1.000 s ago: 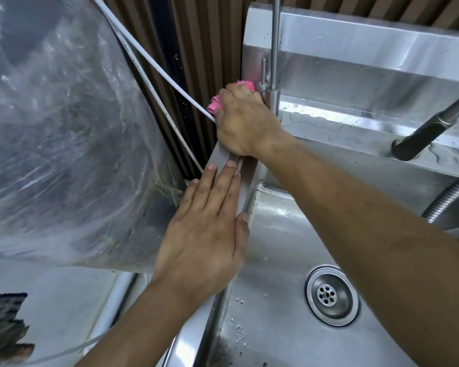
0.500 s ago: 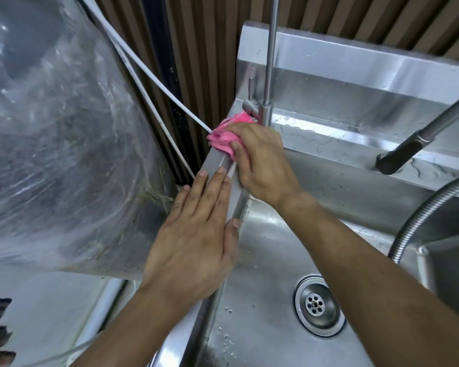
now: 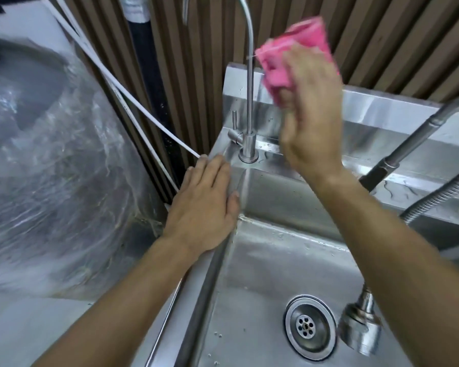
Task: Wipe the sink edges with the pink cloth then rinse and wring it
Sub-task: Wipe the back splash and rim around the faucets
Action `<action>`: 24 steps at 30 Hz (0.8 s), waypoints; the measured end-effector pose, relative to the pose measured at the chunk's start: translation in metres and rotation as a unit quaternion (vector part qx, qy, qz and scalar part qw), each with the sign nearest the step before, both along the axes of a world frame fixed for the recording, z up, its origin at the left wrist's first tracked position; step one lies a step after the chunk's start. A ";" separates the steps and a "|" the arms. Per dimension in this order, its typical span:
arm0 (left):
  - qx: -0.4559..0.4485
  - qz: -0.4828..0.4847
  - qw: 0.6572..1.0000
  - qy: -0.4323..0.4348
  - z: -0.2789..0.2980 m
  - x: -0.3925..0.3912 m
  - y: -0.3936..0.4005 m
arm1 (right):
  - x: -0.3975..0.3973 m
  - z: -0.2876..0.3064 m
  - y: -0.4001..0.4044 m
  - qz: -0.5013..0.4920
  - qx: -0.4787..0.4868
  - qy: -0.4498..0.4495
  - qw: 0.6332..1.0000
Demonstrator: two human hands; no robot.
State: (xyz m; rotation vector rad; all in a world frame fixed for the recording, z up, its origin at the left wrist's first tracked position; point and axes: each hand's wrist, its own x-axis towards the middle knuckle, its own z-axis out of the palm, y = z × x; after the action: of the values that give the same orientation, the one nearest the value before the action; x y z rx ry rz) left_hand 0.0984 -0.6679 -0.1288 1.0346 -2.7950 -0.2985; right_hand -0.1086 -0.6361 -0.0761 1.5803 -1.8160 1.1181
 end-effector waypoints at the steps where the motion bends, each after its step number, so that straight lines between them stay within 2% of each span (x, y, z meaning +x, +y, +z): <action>1: 0.013 0.005 1.000 -0.014 -0.005 -0.004 -0.006 | -0.005 -0.004 -0.010 -0.027 0.116 0.083 0.989; 2: 0.022 0.007 0.999 -0.022 -0.010 -0.006 -0.009 | -0.011 -0.011 -0.016 -0.056 0.204 0.155 0.965; 3: 0.021 0.008 0.999 -0.025 -0.014 -0.007 -0.011 | -0.019 -0.018 -0.017 -0.074 0.243 0.204 0.946; 9: 0.005 0.001 0.999 -0.047 -0.018 -0.011 -0.016 | -0.047 -0.037 -0.004 -0.089 0.209 0.311 0.923; 14: -0.010 -0.005 0.998 -0.059 -0.017 -0.011 -0.017 | -0.041 -0.005 -0.061 0.016 0.247 0.447 0.860; 18: 0.003 -0.009 0.998 -0.059 -0.016 -0.012 -0.018 | -0.059 -0.008 -0.035 0.027 0.300 0.467 0.831; 24: 0.001 -0.028 0.998 -0.054 -0.018 -0.008 -0.019 | -0.076 -0.004 0.003 -0.038 0.386 0.554 0.737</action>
State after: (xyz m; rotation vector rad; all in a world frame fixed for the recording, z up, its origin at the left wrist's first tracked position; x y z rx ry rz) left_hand 0.0902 -0.6865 -0.1469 1.0022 -2.9249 -0.2595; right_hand -0.1851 -0.6327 -0.0802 1.8766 -1.3932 -0.7402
